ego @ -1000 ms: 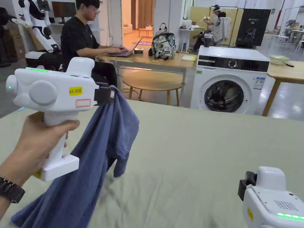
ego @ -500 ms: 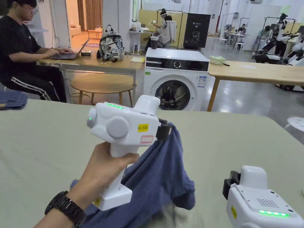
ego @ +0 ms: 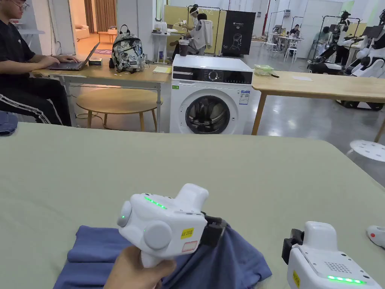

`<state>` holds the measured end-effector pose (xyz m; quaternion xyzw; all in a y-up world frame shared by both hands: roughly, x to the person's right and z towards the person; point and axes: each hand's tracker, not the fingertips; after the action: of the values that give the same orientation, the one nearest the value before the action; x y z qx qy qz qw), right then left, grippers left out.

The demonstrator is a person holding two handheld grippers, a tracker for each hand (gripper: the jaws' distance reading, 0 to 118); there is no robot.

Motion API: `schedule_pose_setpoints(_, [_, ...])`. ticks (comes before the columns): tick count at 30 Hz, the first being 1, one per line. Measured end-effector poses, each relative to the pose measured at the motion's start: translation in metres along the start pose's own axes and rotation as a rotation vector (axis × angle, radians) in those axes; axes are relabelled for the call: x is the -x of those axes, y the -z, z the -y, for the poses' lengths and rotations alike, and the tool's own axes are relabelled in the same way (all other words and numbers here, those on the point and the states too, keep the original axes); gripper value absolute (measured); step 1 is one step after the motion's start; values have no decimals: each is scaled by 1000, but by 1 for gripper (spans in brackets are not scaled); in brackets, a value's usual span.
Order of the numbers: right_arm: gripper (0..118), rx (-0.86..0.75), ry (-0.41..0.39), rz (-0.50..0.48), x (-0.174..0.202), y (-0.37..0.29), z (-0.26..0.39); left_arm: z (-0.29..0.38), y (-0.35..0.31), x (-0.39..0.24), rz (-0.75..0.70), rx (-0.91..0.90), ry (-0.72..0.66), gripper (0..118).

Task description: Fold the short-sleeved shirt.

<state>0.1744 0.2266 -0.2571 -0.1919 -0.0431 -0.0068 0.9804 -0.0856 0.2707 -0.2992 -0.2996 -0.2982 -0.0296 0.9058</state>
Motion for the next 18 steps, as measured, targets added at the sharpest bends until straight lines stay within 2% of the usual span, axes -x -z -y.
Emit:
schedule_pose_setpoints(3, [0, -8, -7, -10, 5, -1, -3, 10, -23, 8, -30, -28, -6, 51])
schedule_pose_setpoints(4, [0, -13, -8, -14, 7, -1, -5, 11, -30, 16, -52, -39, -27, 57])
schedule_pose_setpoints(5, [0, -17, -10, -18, 10, -1, -7, 14, -37, 21, -62, -52, -40, 58])
schedule_pose_setpoints(11, [0, -48, -35, -50, 28, -2, -16, 41, -85, 66, -206, -182, -213, 55])
schedule_pose_setpoints(12, [0, -52, -39, -56, 32, -2, -17, 46, -90, 75, -222, -196, -245, 48])
schedule_pose_setpoints(13, [0, -56, -43, -62, 36, -2, -18, 52, -96, 83, -248, -200, -264, 34])
schedule_pose_setpoints(14, [0, -59, -47, -68, 40, -1, -18, 59, -101, 89, -279, -197, -273, 7])
schedule_pose_setpoints(15, [0, -62, -50, -75, 43, -1, -18, 65, -104, 94, -311, -189, -279, 0])
schedule_pose_setpoints(18, [0, -66, -56, -92, 54, 3, -19, 82, -111, 115, -347, -152, -312, 0])
